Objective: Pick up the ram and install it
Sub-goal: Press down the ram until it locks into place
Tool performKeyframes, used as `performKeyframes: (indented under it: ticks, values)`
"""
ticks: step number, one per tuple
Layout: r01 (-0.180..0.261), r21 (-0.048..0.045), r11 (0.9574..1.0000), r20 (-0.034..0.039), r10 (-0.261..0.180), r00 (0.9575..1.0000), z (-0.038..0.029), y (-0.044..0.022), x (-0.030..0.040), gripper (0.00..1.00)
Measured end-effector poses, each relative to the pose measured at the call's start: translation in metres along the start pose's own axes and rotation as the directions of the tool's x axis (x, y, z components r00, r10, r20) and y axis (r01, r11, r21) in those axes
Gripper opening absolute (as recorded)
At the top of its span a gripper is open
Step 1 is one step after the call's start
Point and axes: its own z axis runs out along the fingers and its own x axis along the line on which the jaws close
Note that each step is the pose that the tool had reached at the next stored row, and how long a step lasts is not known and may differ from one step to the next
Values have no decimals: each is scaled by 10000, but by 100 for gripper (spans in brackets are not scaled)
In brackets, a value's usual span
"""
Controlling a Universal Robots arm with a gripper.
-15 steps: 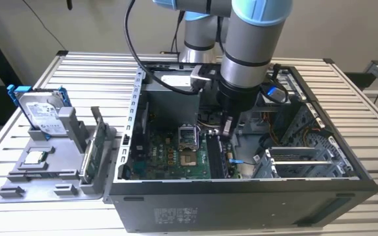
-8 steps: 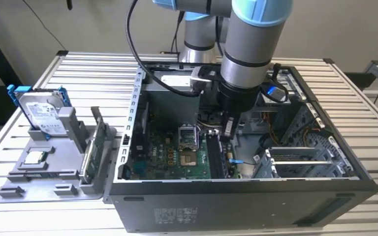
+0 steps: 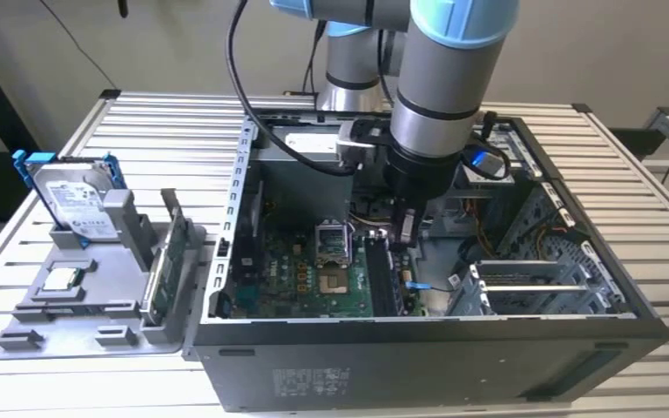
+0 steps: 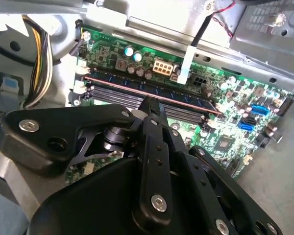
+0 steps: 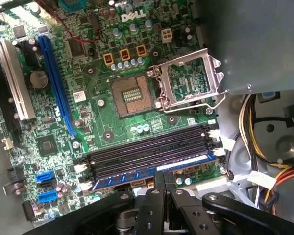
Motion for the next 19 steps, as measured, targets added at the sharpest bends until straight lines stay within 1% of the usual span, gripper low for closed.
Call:
performKeyframes:
  ticks: [2, 4, 6, 9, 12, 17, 19]
  values:
    - [327, -4, 9995, 6, -327, 9995, 6, 0, 0, 11]
    - [636, -8, 9980, 11, -636, 9980, 15, 0, -1, 11]
    - [956, -12, 9954, 15, -956, 9954, 25, 0, 0, 11]
    - [1428, -17, 9898, 23, -1428, 9898, 44, 1, 0, 11]
    - [1881, -21, 9821, 29, -1881, 9821, 61, 1, 0, 11]
    - [2577, -28, 9662, 41, -2577, 9662, 85, 1, 2, 11]
    - [2759, -29, 9612, 44, -2759, 9612, 92, 1, 3, 11]
